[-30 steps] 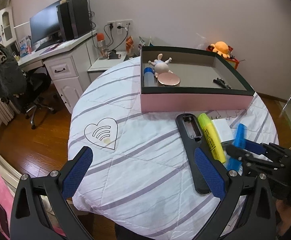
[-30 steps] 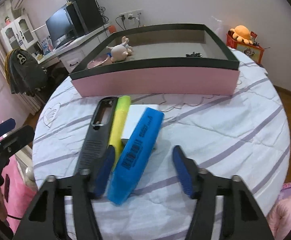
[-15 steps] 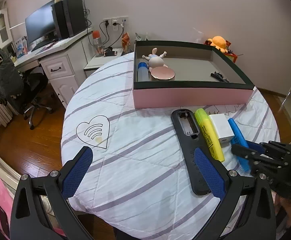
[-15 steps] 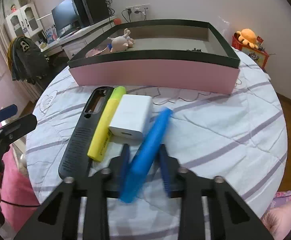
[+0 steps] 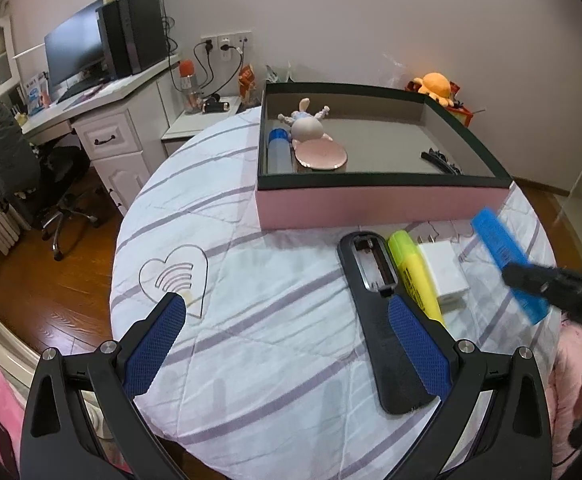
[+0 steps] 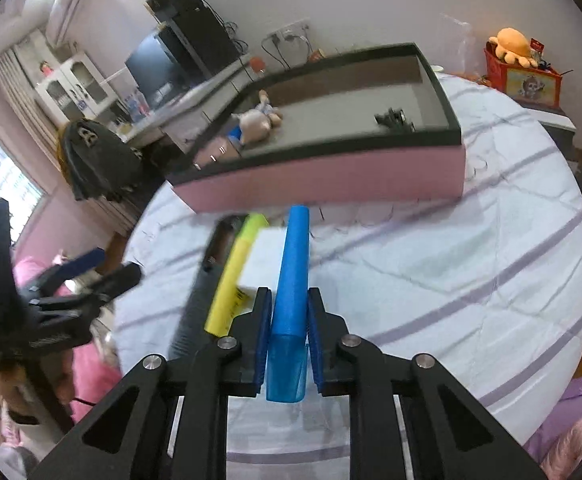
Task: Organize rigid objects
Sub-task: 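Carry the blue highlighter into the box and open the right gripper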
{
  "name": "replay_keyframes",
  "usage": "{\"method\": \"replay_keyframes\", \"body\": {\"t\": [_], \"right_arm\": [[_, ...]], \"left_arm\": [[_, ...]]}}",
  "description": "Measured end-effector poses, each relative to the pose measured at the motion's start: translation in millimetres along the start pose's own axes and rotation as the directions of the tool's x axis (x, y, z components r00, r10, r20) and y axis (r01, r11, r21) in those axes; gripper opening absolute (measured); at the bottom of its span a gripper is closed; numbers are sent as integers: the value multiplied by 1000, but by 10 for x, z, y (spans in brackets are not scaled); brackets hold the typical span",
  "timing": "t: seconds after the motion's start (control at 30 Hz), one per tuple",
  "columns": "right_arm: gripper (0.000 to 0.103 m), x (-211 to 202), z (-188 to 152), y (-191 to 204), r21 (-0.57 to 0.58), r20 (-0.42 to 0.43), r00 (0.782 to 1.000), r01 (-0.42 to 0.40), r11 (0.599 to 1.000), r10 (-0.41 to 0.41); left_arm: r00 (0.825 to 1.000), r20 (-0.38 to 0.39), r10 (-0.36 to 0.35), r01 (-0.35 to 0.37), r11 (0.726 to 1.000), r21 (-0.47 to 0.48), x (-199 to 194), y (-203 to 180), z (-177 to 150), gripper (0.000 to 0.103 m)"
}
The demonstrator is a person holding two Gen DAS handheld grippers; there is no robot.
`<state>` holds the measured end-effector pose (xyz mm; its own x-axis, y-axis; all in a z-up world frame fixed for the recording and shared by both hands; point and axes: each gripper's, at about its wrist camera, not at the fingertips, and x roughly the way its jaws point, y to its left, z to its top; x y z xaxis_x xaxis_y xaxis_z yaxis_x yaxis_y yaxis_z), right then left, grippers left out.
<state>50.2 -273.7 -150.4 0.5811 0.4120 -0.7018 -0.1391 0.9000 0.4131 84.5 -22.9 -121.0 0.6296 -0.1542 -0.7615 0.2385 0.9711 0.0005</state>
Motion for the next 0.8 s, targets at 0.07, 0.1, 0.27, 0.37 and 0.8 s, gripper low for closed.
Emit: {"method": "replay_keyframes", "body": {"t": [0.07, 0.1, 0.27, 0.37, 0.8], "right_arm": [[17, -71, 118, 22, -8, 15, 1000, -14, 1000, 14], [17, -105, 194, 46, -15, 34, 999, -13, 1000, 14], [17, -159, 677, 116, -52, 82, 997, 11, 999, -6], [17, -4, 1013, 112, -52, 79, 997, 17, 999, -13], [17, 1267, 1457, -163, 62, -153, 988, -7, 998, 16]], "left_arm": [[1000, 8, -7, 7, 1000, -5, 9, 12, 51, 103], [1000, 13, -9, 9, 1000, -5, 14, 15, 86, 103], [999, 42, -10, 10, 1000, -15, 53, 34, 309, 103], [998, 56, -8, 9, 1000, -14, 99, 57, 457, 103], [1000, 22, -11, 12, 1000, -26, 431, 238, 605, 103]]}}
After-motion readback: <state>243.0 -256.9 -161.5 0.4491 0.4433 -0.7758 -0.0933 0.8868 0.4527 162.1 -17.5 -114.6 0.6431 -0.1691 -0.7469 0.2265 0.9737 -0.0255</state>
